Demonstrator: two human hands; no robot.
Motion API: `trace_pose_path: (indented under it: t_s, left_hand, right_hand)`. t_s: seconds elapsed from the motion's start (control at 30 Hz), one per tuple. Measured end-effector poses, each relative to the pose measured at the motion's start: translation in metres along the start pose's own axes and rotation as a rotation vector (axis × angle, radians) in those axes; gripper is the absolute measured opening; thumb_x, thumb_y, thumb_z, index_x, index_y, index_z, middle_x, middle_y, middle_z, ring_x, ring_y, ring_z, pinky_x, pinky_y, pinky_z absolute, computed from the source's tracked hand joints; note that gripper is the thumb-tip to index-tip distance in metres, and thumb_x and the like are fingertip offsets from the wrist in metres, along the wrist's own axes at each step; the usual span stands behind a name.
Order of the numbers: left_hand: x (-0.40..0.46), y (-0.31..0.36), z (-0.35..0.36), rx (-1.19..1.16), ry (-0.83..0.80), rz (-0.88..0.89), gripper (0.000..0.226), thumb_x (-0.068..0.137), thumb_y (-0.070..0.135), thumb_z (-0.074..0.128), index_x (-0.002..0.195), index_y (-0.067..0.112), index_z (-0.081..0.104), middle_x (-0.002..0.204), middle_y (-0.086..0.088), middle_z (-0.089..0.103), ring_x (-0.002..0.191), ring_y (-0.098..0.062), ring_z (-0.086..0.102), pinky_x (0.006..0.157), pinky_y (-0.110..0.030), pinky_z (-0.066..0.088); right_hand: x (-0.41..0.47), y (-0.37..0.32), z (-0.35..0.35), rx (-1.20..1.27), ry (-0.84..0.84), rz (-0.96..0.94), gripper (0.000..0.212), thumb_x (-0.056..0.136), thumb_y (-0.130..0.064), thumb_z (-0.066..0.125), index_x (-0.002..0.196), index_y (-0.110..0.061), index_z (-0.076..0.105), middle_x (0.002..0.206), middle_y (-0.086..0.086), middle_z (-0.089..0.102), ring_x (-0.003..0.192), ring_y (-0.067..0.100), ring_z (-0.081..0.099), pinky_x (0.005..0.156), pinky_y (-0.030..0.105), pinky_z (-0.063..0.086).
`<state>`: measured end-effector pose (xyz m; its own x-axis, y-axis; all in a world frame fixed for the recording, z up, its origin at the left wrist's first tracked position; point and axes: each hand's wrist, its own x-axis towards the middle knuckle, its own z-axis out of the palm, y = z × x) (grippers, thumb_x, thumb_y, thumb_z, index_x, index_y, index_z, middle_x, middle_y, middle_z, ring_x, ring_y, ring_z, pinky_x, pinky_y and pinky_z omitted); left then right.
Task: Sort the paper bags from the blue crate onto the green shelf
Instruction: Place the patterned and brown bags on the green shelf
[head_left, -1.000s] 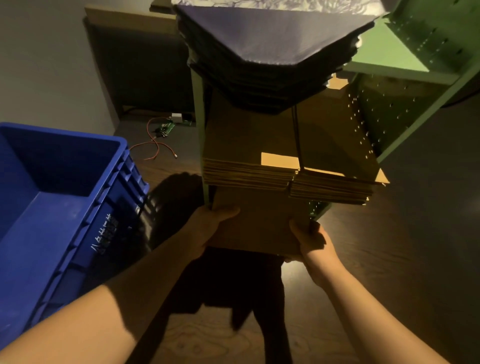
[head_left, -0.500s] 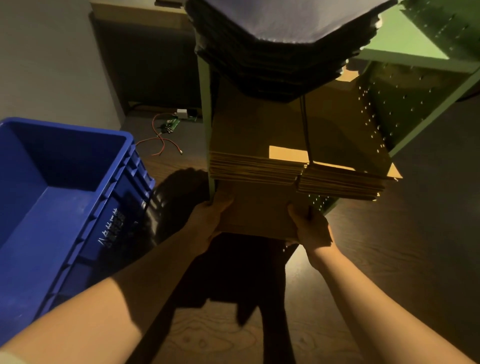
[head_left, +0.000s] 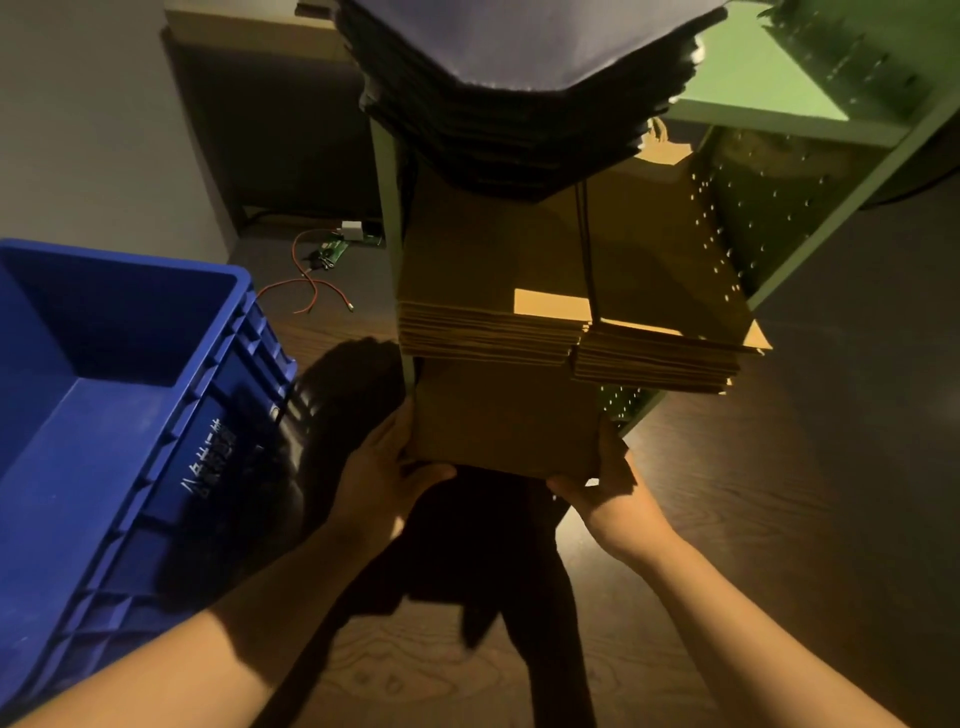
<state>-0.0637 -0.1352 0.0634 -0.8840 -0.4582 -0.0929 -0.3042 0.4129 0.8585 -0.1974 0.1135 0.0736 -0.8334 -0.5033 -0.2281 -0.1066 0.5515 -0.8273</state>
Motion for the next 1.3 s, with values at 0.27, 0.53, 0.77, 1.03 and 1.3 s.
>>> trace_pose_path:
  t_s: [0.27, 0.53, 0.77, 1.03, 1.3]
  left_hand:
    - [0.012, -0.006, -0.005, 0.058, -0.063, -0.052, 0.081, 0.075, 0.029, 0.091, 0.146, 0.036, 0.052, 0.119, 0.014, 0.063, 0.100, 0.004, 0.060, 0.077, -0.007, 0.043]
    - [0.019, -0.004, -0.002, 0.137, -0.055, -0.050, 0.041, 0.083, 0.025, 0.084, 0.114, 0.038, 0.061, 0.095, 0.018, 0.058, 0.083, 0.003, 0.056, 0.069, -0.011, 0.038]
    - [0.011, -0.012, 0.006, 0.154, 0.039, 0.011, 0.026, 0.080, 0.058, 0.072, 0.073, 0.044, 0.051, 0.082, 0.002, 0.067, 0.074, -0.016, 0.063, 0.065, -0.033, 0.048]
    - [0.001, -0.005, 0.010, 0.076, 0.079, -0.128, 0.018, 0.086, 0.041, 0.078, 0.078, 0.033, 0.063, 0.074, 0.014, 0.066, 0.073, -0.005, 0.062, 0.064, -0.012, 0.043]
    - [-0.003, -0.010, 0.009, -0.049, 0.002, -0.094, 0.037, 0.079, 0.009, 0.087, 0.104, 0.031, 0.070, 0.083, 0.016, 0.070, 0.080, 0.019, 0.064, 0.068, 0.000, 0.043]
  right_hand:
    - [0.006, 0.005, -0.002, -0.015, -0.015, -0.021, 0.057, 0.087, -0.024, 0.079, 0.137, -0.024, 0.051, 0.116, -0.024, 0.059, 0.106, -0.003, 0.060, 0.077, 0.005, 0.049]
    - [0.023, 0.016, 0.006, -0.126, 0.038, 0.005, 0.042, 0.088, -0.023, 0.078, 0.125, -0.021, 0.058, 0.114, -0.010, 0.064, 0.105, 0.009, 0.060, 0.074, 0.004, 0.041]
    - [0.024, 0.024, 0.008, -0.150, 0.059, -0.036, 0.042, 0.082, -0.041, 0.077, 0.119, -0.024, 0.066, 0.109, -0.011, 0.070, 0.101, 0.008, 0.067, 0.077, 0.011, 0.050]
    - [0.003, -0.015, 0.001, -0.042, 0.082, -0.153, 0.045, 0.088, -0.004, 0.076, 0.098, -0.042, 0.054, 0.100, -0.025, 0.058, 0.094, -0.025, 0.055, 0.071, -0.005, 0.041]
    - [0.005, -0.002, 0.001, -0.091, 0.114, -0.095, 0.015, 0.095, -0.018, 0.068, 0.086, -0.031, 0.066, 0.084, -0.012, 0.070, 0.081, -0.003, 0.065, 0.063, 0.008, 0.051]
